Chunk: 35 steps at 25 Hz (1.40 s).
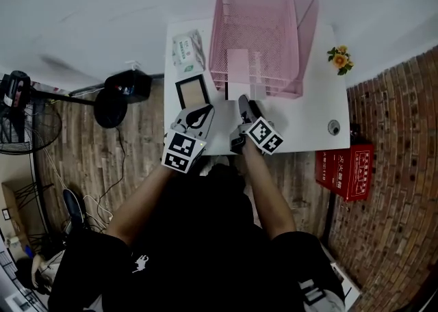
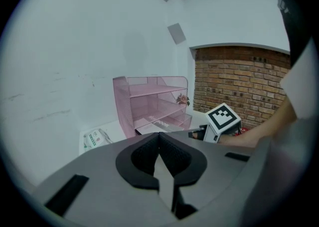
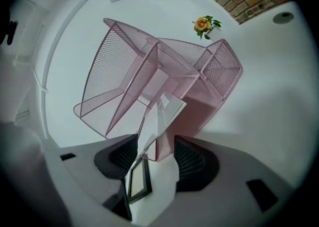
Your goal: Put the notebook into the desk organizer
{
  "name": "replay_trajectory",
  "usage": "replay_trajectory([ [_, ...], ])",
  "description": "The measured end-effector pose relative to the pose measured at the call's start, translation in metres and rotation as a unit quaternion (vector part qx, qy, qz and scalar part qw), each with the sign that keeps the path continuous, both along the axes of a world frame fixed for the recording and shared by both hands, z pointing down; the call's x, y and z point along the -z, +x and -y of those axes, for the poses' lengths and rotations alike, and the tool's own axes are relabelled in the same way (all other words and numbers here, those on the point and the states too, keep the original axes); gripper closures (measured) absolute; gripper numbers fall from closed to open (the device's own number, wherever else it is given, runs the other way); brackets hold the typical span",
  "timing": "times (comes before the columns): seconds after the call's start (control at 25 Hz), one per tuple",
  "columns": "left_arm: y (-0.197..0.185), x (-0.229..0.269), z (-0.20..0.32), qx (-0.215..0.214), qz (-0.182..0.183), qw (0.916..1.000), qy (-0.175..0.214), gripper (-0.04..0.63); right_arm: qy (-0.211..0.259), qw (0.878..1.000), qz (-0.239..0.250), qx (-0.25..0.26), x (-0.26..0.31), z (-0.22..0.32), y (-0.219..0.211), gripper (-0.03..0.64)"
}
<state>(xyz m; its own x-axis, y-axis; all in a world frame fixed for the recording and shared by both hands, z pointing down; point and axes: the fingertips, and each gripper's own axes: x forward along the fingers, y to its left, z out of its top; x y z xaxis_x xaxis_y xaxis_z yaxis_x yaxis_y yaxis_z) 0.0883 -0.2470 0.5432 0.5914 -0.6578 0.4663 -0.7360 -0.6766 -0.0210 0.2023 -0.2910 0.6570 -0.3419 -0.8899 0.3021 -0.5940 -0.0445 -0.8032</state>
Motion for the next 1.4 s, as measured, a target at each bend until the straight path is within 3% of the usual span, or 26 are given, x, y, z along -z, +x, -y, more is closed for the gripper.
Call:
replay_trajectory([
  [0.12,0.002,-0.001,-0.002,-0.003,0.000,1.0000,0.000,0.594,0.015,0.999,-0.036,0.034,0.003,-0.008,-0.007,0.405],
  [0.36,-0.001,0.000,-0.005,0.000,0.002,1.0000,0.000,0.594,0.027,0.998,-0.026,0.050,0.009,-0.009,-0.019,0.408],
  [0.48,-0.004,0.000,-0.006,0.003,0.002,1.0000,0.002,0.594,0.019,0.999,-0.018,0.036,0.006,-0.004,-0.018,0.471],
  [0.56,-0.007,-0.001,-0.006,0.006,0.003,1.0000,0.002,0.594,0.016,1.000,-0.009,0.024,0.007,-0.001,-0.017,0.554],
  [0.68,-0.011,-0.001,-0.006,0.010,0.005,0.9999,0.001,0.594,0.012,1.000,0.003,0.007,0.008,0.001,-0.016,0.577],
  [1.0,-0.015,-0.001,-0.005,0.012,0.007,0.9999,0.003,0.594,0.011,0.998,0.036,-0.041,0.015,0.020,-0.006,0.594],
  [1.4,-0.018,0.003,0.005,0.020,0.004,0.9998,0.006,0.594,0.020,0.999,-0.019,-0.019,0.019,0.047,-0.003,0.592],
])
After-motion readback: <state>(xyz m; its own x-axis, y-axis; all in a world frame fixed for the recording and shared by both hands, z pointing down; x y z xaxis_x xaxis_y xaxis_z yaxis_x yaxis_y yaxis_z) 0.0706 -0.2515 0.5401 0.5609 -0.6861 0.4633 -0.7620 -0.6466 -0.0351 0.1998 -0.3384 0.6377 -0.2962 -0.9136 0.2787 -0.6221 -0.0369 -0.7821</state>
